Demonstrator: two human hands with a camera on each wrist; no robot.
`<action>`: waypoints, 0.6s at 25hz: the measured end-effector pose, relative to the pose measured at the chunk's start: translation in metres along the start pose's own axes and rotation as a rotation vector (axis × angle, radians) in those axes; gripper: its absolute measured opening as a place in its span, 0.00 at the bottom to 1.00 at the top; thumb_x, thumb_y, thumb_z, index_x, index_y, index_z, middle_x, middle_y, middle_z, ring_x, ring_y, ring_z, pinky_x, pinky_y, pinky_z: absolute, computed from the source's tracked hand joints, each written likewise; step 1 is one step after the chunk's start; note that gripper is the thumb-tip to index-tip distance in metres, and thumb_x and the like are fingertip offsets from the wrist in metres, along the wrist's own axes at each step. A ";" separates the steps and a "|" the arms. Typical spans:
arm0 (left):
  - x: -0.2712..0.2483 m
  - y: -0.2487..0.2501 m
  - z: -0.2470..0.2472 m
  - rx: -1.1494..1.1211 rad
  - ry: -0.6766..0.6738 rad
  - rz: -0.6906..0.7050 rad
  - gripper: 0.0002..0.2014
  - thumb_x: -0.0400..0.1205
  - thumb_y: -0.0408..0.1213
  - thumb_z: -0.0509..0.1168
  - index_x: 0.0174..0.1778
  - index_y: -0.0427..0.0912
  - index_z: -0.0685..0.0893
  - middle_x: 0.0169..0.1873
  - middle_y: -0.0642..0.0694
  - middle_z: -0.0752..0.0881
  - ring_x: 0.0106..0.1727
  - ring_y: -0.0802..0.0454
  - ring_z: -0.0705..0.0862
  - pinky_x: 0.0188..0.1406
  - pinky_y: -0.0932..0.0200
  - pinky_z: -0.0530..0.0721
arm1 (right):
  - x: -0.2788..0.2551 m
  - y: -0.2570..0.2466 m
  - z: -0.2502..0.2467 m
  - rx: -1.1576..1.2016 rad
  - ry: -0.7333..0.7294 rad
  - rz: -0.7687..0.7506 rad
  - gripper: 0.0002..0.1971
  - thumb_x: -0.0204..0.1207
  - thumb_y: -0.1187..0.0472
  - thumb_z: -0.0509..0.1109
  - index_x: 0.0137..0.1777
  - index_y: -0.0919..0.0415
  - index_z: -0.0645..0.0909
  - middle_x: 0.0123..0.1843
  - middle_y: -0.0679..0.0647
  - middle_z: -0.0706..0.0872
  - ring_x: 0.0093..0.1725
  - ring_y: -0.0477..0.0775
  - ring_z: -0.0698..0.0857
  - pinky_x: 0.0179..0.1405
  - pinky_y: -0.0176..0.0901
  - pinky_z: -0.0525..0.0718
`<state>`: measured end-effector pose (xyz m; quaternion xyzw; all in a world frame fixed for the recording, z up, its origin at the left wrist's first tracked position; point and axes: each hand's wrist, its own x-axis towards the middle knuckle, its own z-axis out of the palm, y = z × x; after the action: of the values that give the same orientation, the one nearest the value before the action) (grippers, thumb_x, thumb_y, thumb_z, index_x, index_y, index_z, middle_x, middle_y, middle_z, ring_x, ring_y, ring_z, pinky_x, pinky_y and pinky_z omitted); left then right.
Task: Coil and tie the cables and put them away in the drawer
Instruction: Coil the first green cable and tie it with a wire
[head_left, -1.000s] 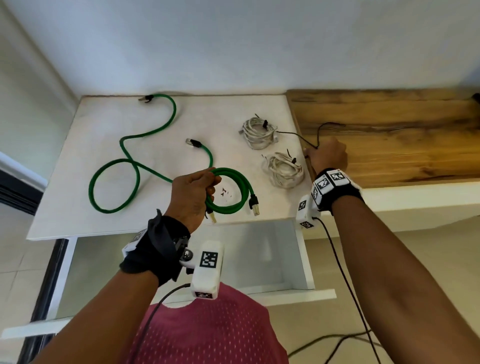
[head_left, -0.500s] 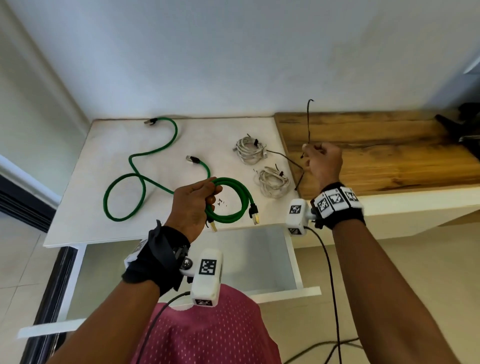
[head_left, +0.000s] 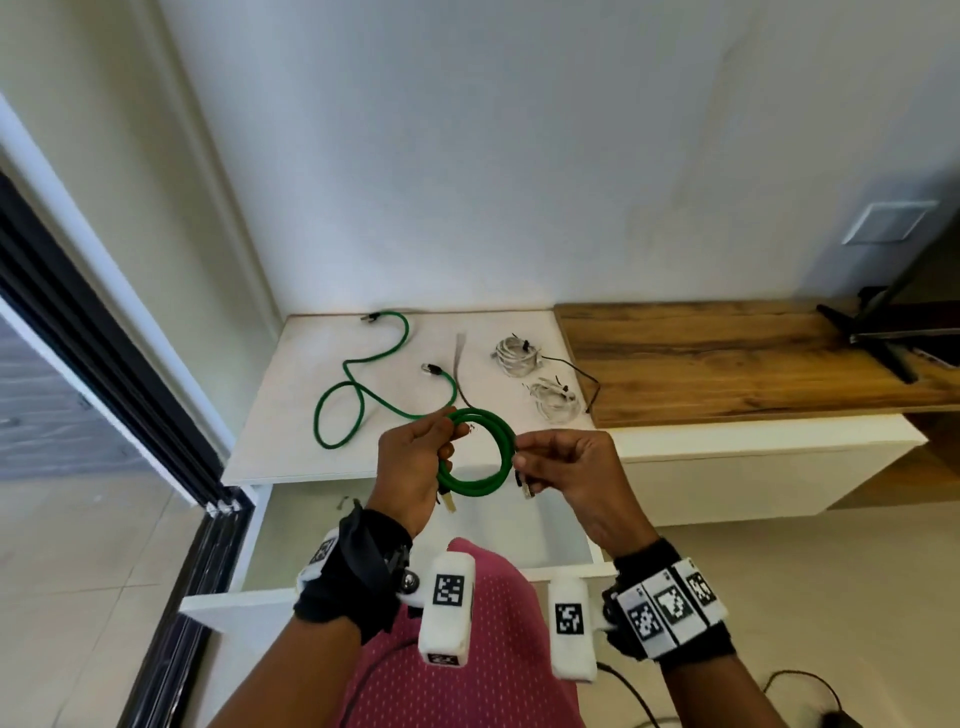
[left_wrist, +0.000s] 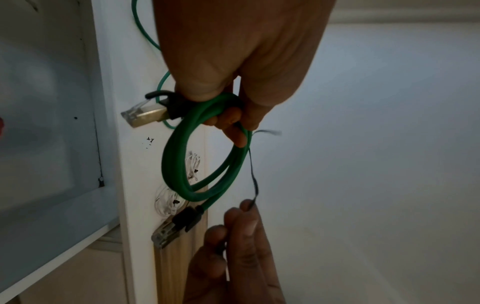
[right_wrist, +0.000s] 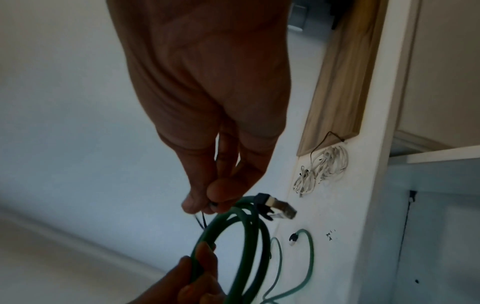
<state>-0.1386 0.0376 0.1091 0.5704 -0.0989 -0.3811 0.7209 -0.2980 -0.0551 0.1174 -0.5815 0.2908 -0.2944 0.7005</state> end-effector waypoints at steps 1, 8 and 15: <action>-0.010 0.004 -0.003 0.003 -0.001 0.016 0.09 0.83 0.27 0.63 0.56 0.34 0.86 0.34 0.43 0.90 0.28 0.56 0.71 0.23 0.65 0.69 | -0.008 -0.003 0.005 0.015 -0.002 0.016 0.11 0.68 0.78 0.74 0.51 0.75 0.85 0.36 0.66 0.88 0.31 0.59 0.85 0.30 0.43 0.85; -0.056 0.025 -0.014 0.045 -0.021 0.096 0.10 0.84 0.28 0.63 0.58 0.33 0.85 0.37 0.41 0.89 0.28 0.56 0.71 0.25 0.66 0.70 | -0.041 -0.034 0.033 0.375 0.033 0.144 0.04 0.71 0.79 0.70 0.45 0.77 0.81 0.40 0.72 0.88 0.41 0.69 0.90 0.40 0.50 0.91; -0.078 0.031 -0.017 0.070 -0.026 0.109 0.10 0.84 0.29 0.62 0.57 0.34 0.86 0.37 0.42 0.89 0.29 0.56 0.71 0.27 0.65 0.71 | -0.051 -0.036 0.042 0.453 0.088 0.173 0.04 0.71 0.76 0.71 0.44 0.70 0.85 0.37 0.62 0.88 0.32 0.53 0.87 0.31 0.38 0.87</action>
<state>-0.1694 0.1035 0.1541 0.5841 -0.1524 -0.3450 0.7187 -0.3022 0.0048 0.1628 -0.3693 0.2964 -0.3162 0.8221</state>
